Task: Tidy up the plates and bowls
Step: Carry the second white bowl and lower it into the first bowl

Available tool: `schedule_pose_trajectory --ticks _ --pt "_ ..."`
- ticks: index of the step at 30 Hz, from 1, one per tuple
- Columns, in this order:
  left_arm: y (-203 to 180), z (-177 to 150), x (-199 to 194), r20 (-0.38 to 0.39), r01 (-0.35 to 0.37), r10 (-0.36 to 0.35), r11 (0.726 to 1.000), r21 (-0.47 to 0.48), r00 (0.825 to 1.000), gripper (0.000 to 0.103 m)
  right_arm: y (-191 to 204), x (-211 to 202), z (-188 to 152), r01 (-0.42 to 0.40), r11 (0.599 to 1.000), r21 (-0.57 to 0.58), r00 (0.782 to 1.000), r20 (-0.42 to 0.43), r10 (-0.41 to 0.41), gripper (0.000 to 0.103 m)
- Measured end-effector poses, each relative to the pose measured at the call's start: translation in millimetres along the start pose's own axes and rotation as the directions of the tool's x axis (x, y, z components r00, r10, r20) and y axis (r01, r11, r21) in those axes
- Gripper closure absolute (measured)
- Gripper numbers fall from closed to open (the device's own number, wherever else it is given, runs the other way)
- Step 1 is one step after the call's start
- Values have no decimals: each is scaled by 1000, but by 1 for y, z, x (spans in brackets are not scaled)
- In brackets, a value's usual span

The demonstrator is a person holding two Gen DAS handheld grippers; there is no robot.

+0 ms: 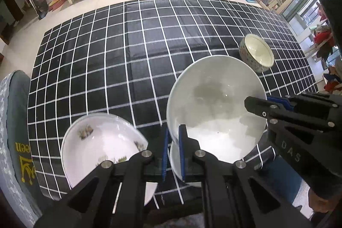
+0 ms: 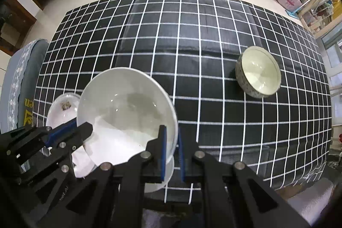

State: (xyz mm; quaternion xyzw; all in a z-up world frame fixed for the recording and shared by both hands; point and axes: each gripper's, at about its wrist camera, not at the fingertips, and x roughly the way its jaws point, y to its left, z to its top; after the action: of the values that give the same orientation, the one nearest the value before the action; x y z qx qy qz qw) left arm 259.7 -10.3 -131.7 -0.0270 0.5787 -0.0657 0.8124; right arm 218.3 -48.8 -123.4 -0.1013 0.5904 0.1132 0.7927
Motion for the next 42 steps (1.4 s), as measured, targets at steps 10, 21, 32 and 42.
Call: schedule_pose_trajectory --ticks 10,21,32,42 --pt "-4 -35 13 -43 -18 18 1000 -4 999 95 -31 5 -65 -19 1000 -6 999 -41 19 90" --pt "-5 -42 21 -78 -19 19 1000 -2 997 95 -74 39 -67 -33 999 1 996 -86 33 90" --pt "-6 -43 31 -98 -16 15 1000 -3 995 95 -84 53 -69 -22 1000 5 994 -110 23 90" --pt "-11 -42 38 -103 -26 26 1000 10 994 95 -89 61 -68 -25 999 19 992 -120 28 90"
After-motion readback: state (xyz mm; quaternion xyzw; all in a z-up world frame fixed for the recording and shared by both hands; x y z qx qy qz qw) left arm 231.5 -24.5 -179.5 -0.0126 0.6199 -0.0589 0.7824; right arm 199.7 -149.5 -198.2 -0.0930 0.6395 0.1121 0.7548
